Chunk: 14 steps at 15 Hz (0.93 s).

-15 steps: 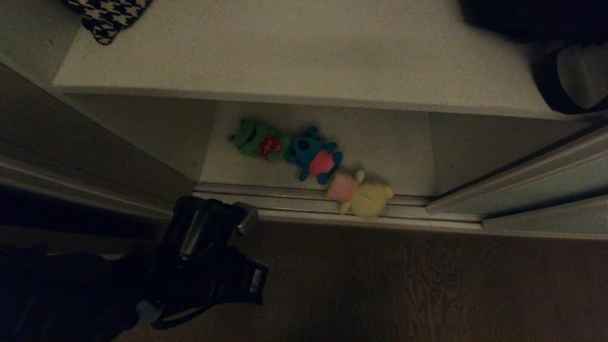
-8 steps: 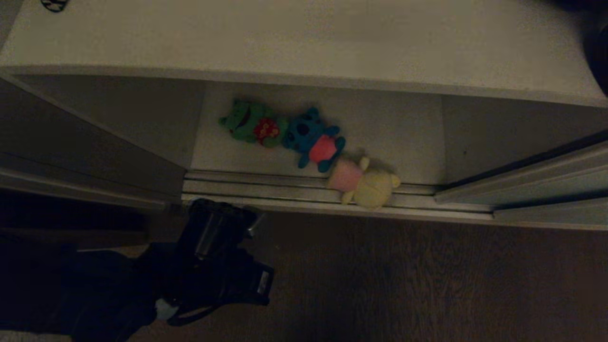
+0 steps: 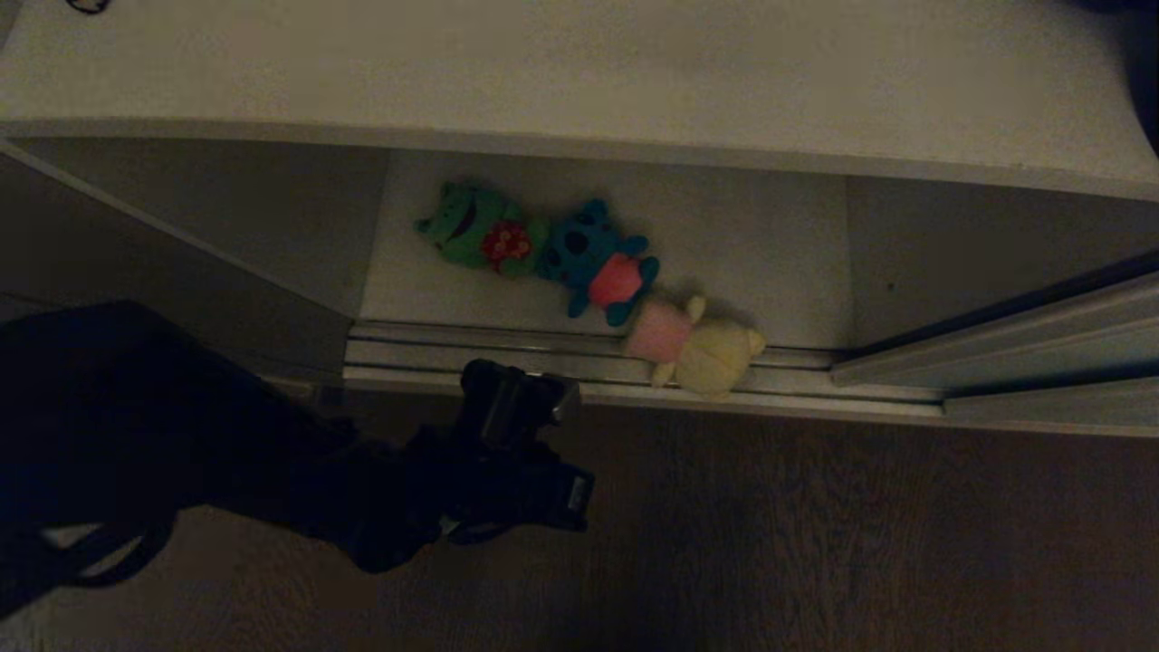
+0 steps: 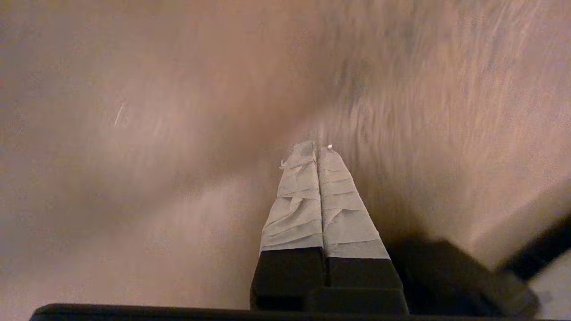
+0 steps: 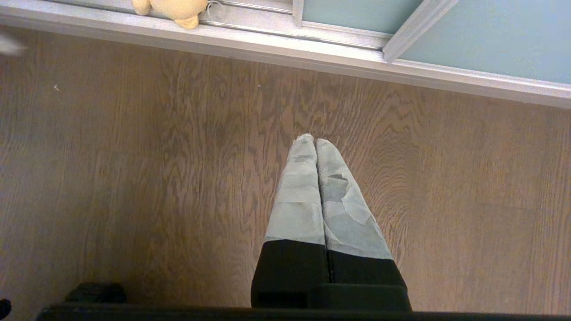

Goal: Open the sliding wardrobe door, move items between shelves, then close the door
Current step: Place the pink doll on the lower shelf

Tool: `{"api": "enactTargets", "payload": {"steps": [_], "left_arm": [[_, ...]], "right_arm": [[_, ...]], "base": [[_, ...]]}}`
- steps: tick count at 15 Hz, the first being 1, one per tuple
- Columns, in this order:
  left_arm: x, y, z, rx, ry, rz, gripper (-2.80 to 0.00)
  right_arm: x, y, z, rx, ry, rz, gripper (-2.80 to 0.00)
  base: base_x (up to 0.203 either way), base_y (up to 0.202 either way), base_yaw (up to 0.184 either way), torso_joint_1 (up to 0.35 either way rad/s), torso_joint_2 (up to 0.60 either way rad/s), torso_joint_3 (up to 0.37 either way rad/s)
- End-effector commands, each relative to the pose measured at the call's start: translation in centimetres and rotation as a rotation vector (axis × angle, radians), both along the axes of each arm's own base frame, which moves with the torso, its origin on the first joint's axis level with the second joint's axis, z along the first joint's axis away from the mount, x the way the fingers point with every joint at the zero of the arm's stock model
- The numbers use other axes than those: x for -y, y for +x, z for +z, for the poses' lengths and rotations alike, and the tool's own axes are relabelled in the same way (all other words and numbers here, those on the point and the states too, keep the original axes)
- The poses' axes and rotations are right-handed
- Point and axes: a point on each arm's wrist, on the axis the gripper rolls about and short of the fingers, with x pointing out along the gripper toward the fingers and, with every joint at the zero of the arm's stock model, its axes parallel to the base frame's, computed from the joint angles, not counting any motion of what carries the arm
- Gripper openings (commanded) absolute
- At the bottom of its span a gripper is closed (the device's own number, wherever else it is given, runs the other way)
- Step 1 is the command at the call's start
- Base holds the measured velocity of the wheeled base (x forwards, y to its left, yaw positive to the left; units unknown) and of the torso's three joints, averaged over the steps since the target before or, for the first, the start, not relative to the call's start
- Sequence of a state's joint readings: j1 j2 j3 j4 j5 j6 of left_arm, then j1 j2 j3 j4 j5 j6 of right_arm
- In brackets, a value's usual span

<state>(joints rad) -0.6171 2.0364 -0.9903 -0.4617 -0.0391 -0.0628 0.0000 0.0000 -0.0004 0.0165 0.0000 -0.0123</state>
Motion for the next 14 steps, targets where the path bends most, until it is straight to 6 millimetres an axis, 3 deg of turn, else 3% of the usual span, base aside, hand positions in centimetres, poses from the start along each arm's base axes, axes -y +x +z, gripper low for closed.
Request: {"api": "enactTargets", "payload": {"steps": [1,5,11,14], "left_arm": [[2.2,3.0,-3.6,-0.016,0.01,-0.04,-2.8],[5.1,6.8,-3.9,0.087,-0.084,-0.061,-2.8],[8.0,10.6,1.4,0.358,-0.242,0.114,-2.8],[8.8,11.3,1.2,0.362,-0.219,0.108,-2.8]], "right_arm": [[0.0,0.0,0.0,-0.001,0.0,0.0,-2.8],[0.0,0.0,0.0,0.001,0.0,0.0,-2.8],[0.0,0.0,0.0,-0.001,-0.001,0.0,-2.8],[0.0,0.0,0.0,0.001,-0.001,0.0,-2.8]], "base": [[0.0,0.0,0.0,0.0,0.0,0.0],[0.0,0.0,0.0,0.0,0.0,0.0],[0.0,0.0,0.0,0.0,0.0,0.0],[0.0,0.0,0.0,0.0,0.0,0.0]]}}
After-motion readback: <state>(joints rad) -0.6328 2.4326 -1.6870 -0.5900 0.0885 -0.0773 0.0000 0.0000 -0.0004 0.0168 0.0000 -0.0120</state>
